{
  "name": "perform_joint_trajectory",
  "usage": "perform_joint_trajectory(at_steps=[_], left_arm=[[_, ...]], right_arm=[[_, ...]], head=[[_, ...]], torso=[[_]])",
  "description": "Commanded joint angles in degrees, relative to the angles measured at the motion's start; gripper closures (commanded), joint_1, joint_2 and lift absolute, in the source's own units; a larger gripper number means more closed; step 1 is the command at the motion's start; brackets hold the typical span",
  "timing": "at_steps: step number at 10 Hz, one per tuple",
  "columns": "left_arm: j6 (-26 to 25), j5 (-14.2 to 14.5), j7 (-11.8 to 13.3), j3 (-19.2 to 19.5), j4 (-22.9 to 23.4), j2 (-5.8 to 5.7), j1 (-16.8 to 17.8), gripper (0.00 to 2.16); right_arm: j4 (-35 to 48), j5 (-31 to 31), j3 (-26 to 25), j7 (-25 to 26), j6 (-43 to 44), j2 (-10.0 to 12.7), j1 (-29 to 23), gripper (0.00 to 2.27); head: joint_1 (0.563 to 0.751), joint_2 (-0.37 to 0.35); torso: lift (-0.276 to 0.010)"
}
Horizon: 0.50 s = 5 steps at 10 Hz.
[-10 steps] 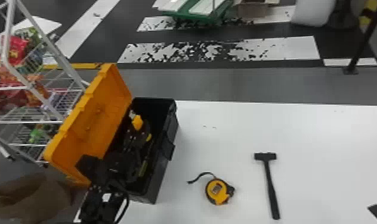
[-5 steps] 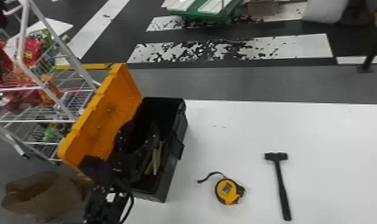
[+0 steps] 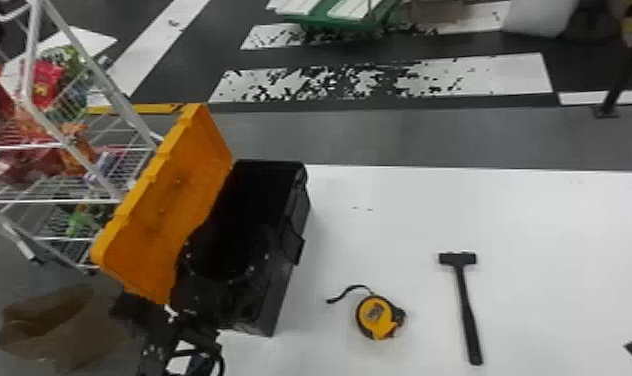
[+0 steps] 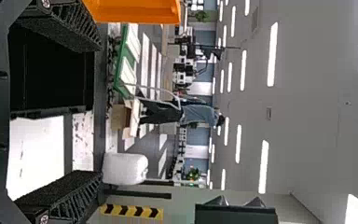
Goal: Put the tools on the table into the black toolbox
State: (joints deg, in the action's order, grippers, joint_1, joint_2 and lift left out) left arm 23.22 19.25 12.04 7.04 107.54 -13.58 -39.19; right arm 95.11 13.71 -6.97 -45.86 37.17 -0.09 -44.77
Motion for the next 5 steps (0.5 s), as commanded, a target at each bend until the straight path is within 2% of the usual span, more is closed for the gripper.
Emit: perform_joint_trajectory(at_steps=[1, 2, 3, 5], left_arm=[[3.71, 1.14, 0.0, -1.68, 0.03, 0.05, -1.77, 0.06], [7.23, 1.23, -0.52, -2.91, -0.58, 0.05, -2.56, 0.06], [10.74, 1.4, -2.37, -4.32, -1.11, 0.05, -3.62, 0.06], [13.2, 1.32, -5.62, -6.78, -3.31, -0.13, -4.06, 0.06]], right_arm=[[0.69, -0.96, 0.38, 1.39, -5.14, 0.14, 0.56, 0.11], [1.75, -2.11, 1.09, 3.58, -9.36, 0.14, 0.83, 0.11], [3.33, -3.34, 2.05, 5.96, -14.98, 0.14, 1.18, 0.11], [7.02, -6.32, 4.16, 10.26, -27.64, 0.14, 2.58, 0.11]], head=[[0.695, 0.249], [0.695, 0.238], [0.695, 0.228], [0.695, 0.245]], torso=[[-0.039], [-0.039], [-0.039], [-0.039]])
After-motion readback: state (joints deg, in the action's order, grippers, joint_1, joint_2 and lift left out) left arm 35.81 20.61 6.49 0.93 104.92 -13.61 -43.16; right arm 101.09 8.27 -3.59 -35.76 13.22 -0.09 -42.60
